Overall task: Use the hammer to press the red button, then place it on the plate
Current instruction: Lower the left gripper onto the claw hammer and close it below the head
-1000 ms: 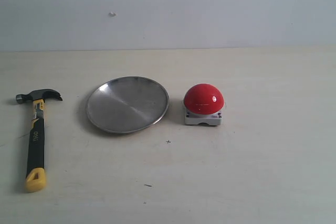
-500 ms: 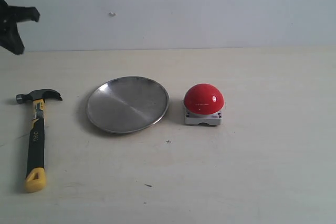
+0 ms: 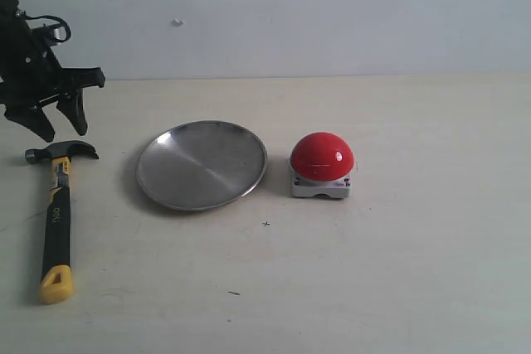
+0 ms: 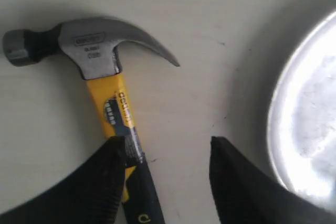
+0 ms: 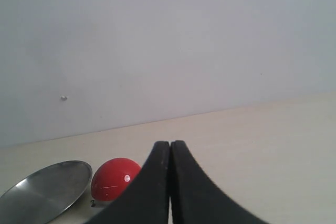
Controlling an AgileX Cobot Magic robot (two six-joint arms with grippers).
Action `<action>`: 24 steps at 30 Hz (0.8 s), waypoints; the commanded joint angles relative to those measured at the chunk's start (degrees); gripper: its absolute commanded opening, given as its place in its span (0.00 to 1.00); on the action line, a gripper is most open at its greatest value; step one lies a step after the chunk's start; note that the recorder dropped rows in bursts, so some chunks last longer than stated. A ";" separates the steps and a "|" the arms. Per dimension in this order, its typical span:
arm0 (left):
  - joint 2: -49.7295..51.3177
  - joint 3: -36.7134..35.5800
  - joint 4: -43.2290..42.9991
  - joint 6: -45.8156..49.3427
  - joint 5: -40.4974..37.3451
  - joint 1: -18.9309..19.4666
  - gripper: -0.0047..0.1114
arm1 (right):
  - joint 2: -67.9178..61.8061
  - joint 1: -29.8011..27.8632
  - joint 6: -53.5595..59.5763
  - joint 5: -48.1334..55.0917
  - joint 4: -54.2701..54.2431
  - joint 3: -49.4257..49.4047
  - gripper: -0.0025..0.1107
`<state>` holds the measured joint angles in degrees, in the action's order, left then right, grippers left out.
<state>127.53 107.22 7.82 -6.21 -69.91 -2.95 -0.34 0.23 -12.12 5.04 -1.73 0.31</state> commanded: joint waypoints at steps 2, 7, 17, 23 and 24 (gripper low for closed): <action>1.50 0.31 -2.25 -2.38 -0.05 -0.16 0.49 | 0.34 -0.27 0.03 -0.52 0.13 -0.31 0.02; 1.77 -1.63 -2.81 -4.39 1.91 -0.01 0.48 | 0.34 -0.27 0.03 -0.52 0.13 -0.31 0.02; 1.67 -5.46 -4.51 -6.73 3.90 1.37 0.48 | 0.34 -0.27 0.03 -0.52 0.13 -0.31 0.02; 1.67 -9.80 -3.97 -7.70 11.71 1.37 0.48 | 0.34 -0.27 0.03 -0.52 0.13 -0.31 0.02; 1.77 -9.79 -3.97 -7.70 11.83 1.37 0.48 | 0.34 -0.27 0.03 -0.52 0.13 -0.31 0.02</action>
<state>129.27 98.13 3.54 -13.04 -60.29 -1.56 -0.34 0.23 -12.12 5.04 -1.73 0.31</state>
